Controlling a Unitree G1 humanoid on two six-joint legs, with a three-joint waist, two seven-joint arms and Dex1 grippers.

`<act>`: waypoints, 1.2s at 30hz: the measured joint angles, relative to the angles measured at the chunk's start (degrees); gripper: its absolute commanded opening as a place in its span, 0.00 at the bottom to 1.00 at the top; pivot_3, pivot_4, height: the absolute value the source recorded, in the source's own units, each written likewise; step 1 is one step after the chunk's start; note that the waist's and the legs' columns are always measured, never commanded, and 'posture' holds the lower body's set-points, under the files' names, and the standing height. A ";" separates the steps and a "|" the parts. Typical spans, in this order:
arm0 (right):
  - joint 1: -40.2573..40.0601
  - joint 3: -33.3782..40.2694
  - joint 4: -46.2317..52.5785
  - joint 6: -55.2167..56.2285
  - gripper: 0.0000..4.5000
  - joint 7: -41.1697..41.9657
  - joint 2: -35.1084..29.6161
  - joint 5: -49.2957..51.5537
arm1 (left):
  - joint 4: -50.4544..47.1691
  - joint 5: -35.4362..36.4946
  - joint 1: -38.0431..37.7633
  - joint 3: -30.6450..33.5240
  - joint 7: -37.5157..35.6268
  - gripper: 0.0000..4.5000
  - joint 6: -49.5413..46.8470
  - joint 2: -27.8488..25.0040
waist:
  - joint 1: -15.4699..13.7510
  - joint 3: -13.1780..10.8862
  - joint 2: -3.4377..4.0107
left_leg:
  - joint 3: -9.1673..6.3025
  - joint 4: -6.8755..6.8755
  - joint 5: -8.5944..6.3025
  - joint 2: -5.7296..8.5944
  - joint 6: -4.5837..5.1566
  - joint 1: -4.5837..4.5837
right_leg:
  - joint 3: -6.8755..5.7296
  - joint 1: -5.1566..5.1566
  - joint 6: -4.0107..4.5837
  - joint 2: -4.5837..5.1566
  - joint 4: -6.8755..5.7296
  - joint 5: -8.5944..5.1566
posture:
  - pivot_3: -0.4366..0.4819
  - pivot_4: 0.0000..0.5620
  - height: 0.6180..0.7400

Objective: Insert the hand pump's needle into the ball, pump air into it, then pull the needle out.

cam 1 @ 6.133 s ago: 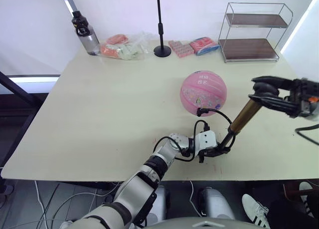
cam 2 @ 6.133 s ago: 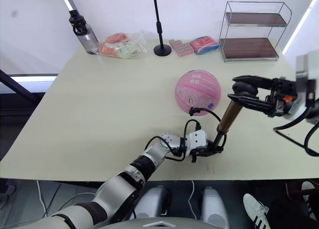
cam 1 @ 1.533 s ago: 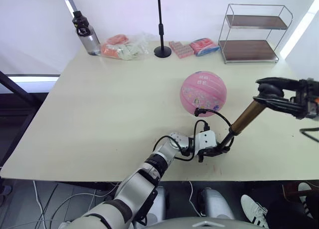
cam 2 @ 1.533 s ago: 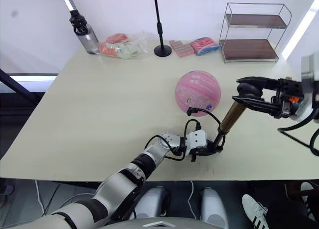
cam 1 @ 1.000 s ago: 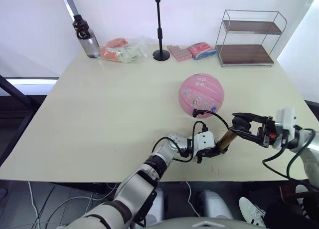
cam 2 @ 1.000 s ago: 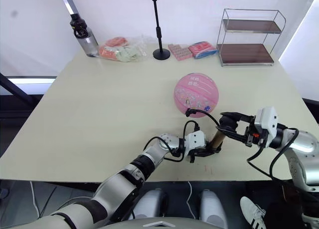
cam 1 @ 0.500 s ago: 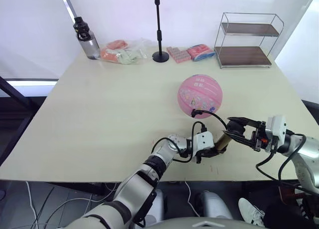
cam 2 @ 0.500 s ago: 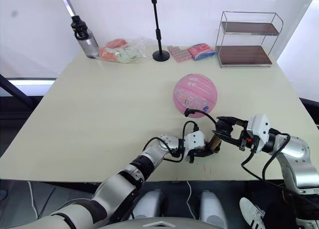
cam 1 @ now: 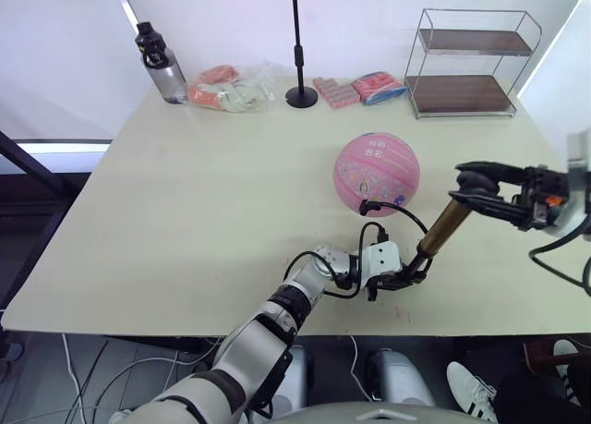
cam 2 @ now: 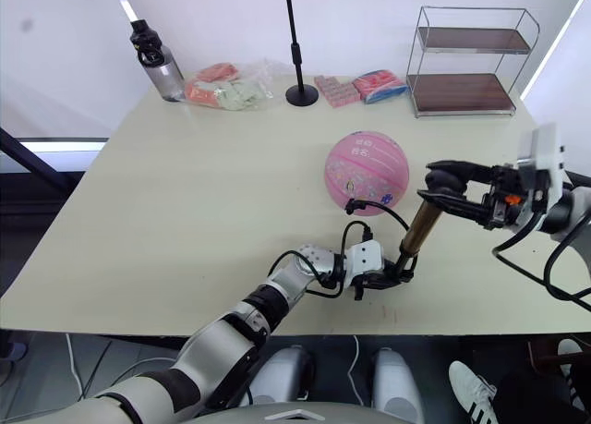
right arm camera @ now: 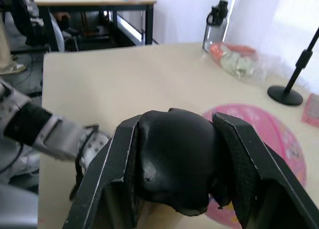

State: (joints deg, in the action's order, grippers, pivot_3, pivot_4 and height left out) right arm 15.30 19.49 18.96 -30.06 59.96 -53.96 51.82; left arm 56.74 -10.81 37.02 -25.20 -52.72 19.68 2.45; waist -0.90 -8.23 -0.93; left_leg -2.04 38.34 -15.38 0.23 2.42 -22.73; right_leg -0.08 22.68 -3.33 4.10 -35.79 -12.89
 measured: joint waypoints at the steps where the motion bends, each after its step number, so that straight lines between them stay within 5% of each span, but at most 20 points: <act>1: 0.96 0.66 0.02 -1.26 0.37 -0.28 -0.57 1.03 | 0.00 0.00 0.00 0.00 0.01 0.24 0.03 -0.01 | 0.01 -0.02 0.02 | 0.00 0.01 0.00 0.00 0.00 0.00 | 0.00 0.00 0.09 0.00 0.00 -0.05 | 0.48 0.27 1.00; 16: 6.70 2.60 -0.01 -10.23 0.37 0.26 -4.25 4.10 | 0.01 -0.02 0.22 -0.07 -0.07 0.24 0.77 0.20 | -0.04 -0.42 0.19 | 0.03 0.01 0.00 0.05 0.01 -0.17 | 0.04 0.15 -0.15 0.01 0.00 0.08 | 0.48 0.27 1.00; 36: -11.97 -9.81 -5.72 20.57 0.37 4.97 12.41 -17.95 | 0.25 -0.26 -0.40 -0.12 0.69 0.24 0.28 -0.40 | 0.14 0.65 -0.78 | -0.01 -0.03 0.00 -0.07 0.00 0.27 | 0.01 -0.18 -0.14 -0.16 -0.04 0.07 | 0.48 0.27 1.00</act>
State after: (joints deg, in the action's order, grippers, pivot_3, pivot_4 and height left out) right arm 3.33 9.68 13.24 -9.49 64.93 -41.55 33.87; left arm 56.99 -11.06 36.62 -25.32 -52.03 19.96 2.05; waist -0.76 -7.57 -1.71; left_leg -2.05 38.31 -15.38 0.16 2.42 -22.45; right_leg -0.07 22.50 -3.48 3.93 -35.83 -12.82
